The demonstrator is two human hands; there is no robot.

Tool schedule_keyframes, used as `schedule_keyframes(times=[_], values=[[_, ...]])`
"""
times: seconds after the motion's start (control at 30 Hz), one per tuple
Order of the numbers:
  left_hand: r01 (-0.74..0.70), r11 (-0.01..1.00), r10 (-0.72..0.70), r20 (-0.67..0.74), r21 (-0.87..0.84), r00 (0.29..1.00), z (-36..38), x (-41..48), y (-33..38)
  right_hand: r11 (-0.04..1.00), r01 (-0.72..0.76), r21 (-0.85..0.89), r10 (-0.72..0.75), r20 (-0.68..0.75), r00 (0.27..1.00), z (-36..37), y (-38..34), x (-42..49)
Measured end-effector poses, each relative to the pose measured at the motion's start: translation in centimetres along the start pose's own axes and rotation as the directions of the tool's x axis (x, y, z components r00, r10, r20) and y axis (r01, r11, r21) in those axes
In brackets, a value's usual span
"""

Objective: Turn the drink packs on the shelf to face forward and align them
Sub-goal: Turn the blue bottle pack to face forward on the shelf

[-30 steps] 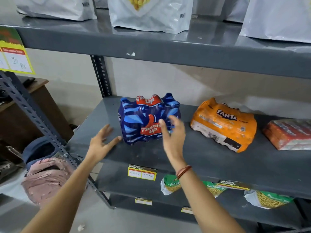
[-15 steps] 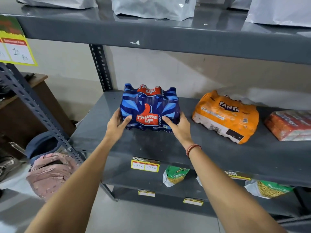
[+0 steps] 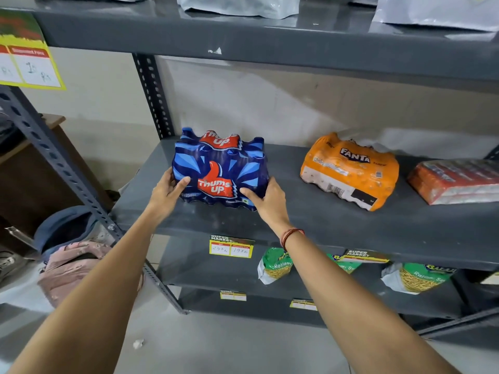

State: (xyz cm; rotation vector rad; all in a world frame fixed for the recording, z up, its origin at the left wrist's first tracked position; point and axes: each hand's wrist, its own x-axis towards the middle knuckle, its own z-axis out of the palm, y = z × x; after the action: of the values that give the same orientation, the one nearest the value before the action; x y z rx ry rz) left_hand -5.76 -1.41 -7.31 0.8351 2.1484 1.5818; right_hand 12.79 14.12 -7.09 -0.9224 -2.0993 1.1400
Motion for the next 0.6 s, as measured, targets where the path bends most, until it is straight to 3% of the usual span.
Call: schedule_keyframes(times=[0.3, 0.6], values=[[-0.008, 0.999, 0.011, -0.096, 0.031, 0.995, -2.3, -4.3, -1.2, 0.997, 0.064, -0.031, -0.064, -0.002, 0.998, 1.5, -0.9, -3.6], [-0.008, 0.998, 0.013, -0.075, 0.069, 0.997, -3.3, -6.3, -1.0, 0.995, 0.082, -0.066, -0.081, 0.006, 0.997, 1.9, -1.5, -5.8]])
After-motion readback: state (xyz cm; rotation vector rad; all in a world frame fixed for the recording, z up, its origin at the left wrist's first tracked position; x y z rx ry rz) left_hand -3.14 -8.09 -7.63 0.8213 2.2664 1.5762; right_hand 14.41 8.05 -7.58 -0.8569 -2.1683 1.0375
